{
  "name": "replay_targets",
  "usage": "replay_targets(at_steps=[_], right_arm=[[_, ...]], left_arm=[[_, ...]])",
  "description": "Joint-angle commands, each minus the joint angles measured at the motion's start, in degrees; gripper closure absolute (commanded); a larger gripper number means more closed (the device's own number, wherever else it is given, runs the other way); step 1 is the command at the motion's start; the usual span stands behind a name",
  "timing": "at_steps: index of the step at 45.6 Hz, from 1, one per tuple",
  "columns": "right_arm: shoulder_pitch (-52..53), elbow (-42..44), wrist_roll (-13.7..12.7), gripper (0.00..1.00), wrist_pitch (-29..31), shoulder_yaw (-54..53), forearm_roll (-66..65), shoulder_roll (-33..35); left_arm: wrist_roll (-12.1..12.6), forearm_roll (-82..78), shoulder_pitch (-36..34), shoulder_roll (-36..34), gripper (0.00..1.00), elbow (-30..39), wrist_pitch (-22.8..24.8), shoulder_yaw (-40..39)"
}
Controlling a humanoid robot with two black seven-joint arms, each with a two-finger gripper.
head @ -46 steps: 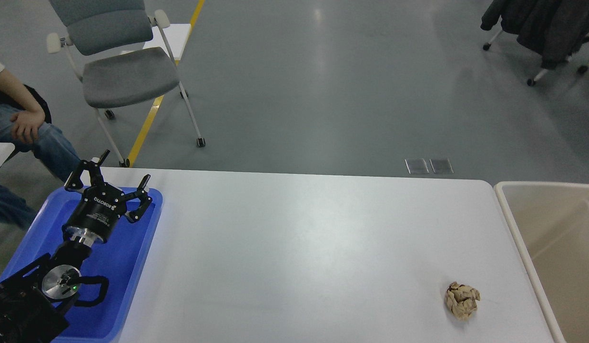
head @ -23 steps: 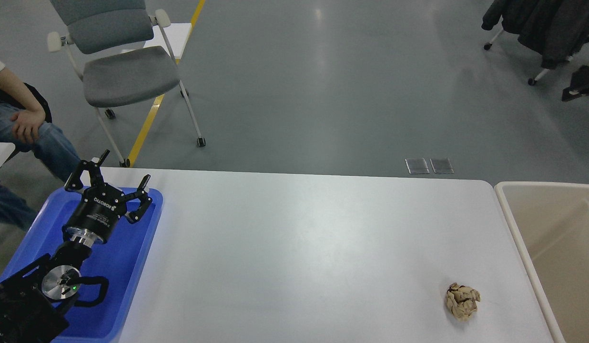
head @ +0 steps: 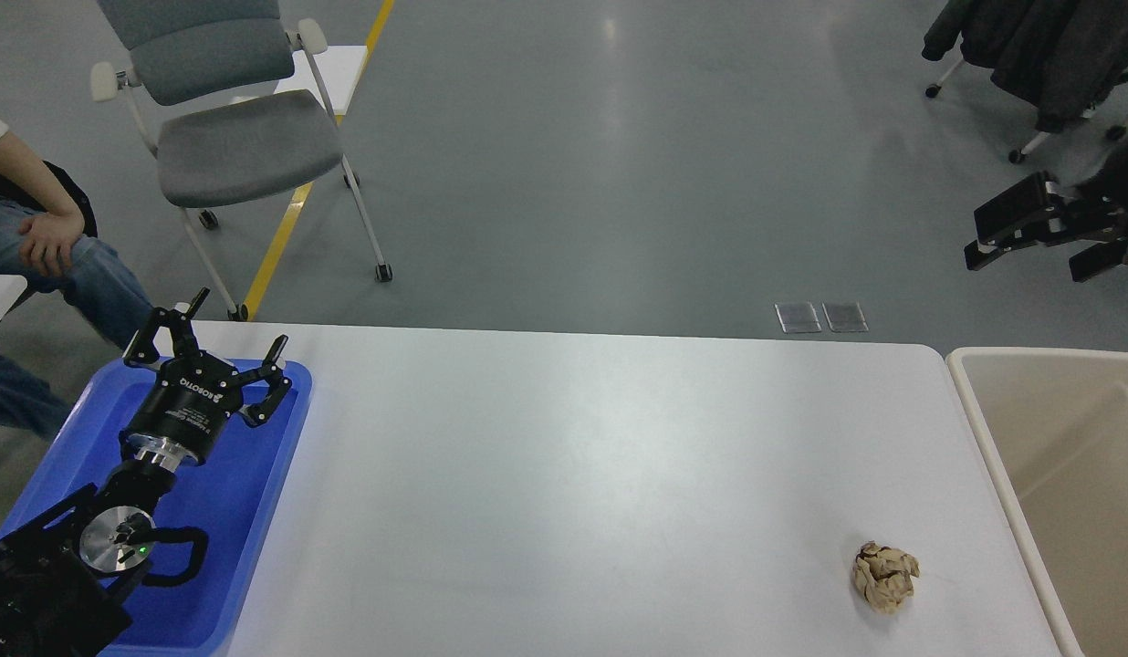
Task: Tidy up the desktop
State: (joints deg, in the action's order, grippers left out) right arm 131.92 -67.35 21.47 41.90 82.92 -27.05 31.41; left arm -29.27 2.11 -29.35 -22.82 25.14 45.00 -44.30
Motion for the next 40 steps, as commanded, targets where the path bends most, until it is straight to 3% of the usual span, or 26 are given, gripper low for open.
replay_targets(at_steps=[1, 40], right_arm=[[2.3, -4.9, 0.0, 0.0, 3.1, 0.8, 0.1, -2.8], [-1.0, -10.9, -0.7, 0.0, 3.1, -0.7, 0.6, -6.9]], left_arm=[[0.0, 0.0, 0.0, 0.0, 0.01, 0.0, 0.0, 0.0], [0.0, 0.0, 0.0, 0.1, 0.01, 0.0, 0.0, 0.0]])
